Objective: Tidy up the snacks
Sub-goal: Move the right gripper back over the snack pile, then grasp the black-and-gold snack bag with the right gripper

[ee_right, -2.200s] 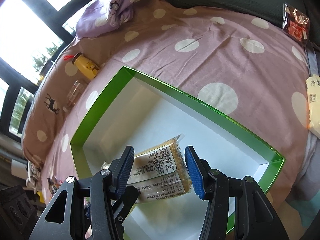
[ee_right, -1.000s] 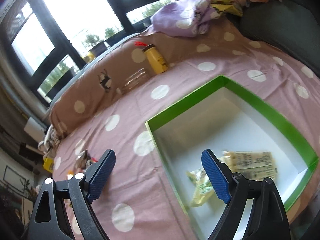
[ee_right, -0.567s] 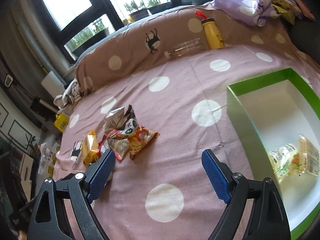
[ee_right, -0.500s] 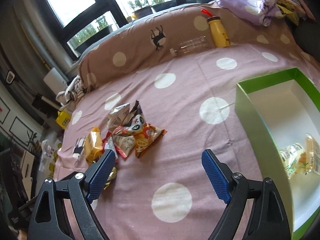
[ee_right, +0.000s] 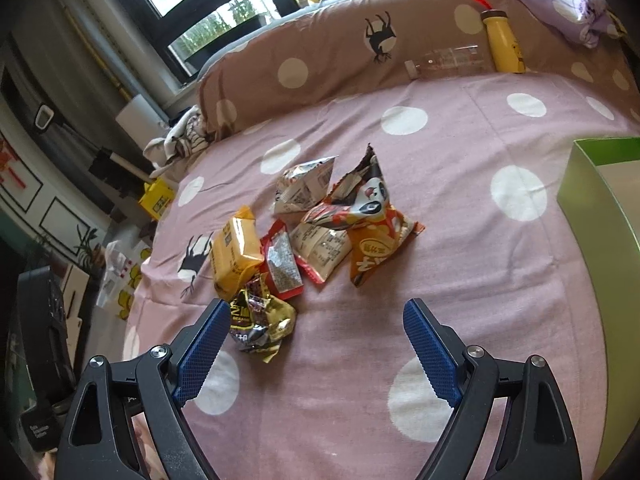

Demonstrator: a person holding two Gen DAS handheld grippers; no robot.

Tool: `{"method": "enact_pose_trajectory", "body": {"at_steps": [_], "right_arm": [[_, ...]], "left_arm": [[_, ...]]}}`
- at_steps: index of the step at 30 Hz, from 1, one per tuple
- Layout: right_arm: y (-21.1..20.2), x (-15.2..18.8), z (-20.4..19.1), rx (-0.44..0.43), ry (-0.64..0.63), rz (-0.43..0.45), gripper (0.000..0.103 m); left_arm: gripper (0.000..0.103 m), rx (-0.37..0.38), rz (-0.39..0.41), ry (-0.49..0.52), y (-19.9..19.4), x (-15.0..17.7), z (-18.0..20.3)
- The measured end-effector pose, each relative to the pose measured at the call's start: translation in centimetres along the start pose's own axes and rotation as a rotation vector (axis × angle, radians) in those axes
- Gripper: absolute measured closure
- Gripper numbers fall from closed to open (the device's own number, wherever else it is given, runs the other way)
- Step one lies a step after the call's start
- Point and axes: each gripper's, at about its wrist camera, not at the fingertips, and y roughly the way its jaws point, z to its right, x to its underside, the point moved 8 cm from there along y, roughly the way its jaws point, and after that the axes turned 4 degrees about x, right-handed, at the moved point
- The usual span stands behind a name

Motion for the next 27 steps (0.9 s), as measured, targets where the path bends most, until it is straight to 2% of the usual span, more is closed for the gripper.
{"method": "enact_pose_trajectory", "body": {"at_steps": [6,12,15,19,21,24,25,26,27], "right_arm": [[1.3,0.0,-1.9,-0.091,0.016,-0.059,0.015],[4.0,-0.3,-3.8,-0.167,0.015,-0.140,0.015],[5.6,-0.3,-4.8,-0.233,0.020,-0.183,0.018],[7.7,0.3,-4.9,-0.257,0.041,-0.224,0.029],[8.6,0.7,-4.5,-0.279,0.078,-0.251,0.035],[8.6,0.6,-4.0,-0.314,0.103,-0.254,0.038],[8.5,0.6,-3.8,-0.328,0.110,-0.255,0.040],[8.5,0.7,-3.8,-0.342,0.113,-0.263,0.047],[8.5,1.0,-3.6,-0.338,0.111,-0.274,0.050]], "left_arm": [[0.008,0.035,-0.004,0.000,0.1,-0.1,0.3],[0.009,0.056,0.061,0.012,0.7,-0.9,0.5],[0.011,0.070,0.041,0.015,1.8,-1.1,0.7],[0.031,0.111,-0.032,-0.011,3.9,-0.4,1.2],[0.032,0.125,-0.047,-0.001,4.3,-0.2,1.7],[0.033,0.152,-0.067,-0.001,4.7,0.1,2.6],[0.039,0.172,-0.080,0.001,4.9,0.4,2.9],[0.047,0.176,-0.086,0.010,5.0,0.6,3.2],[0.054,0.182,-0.094,0.024,5.0,0.8,3.6]]}}
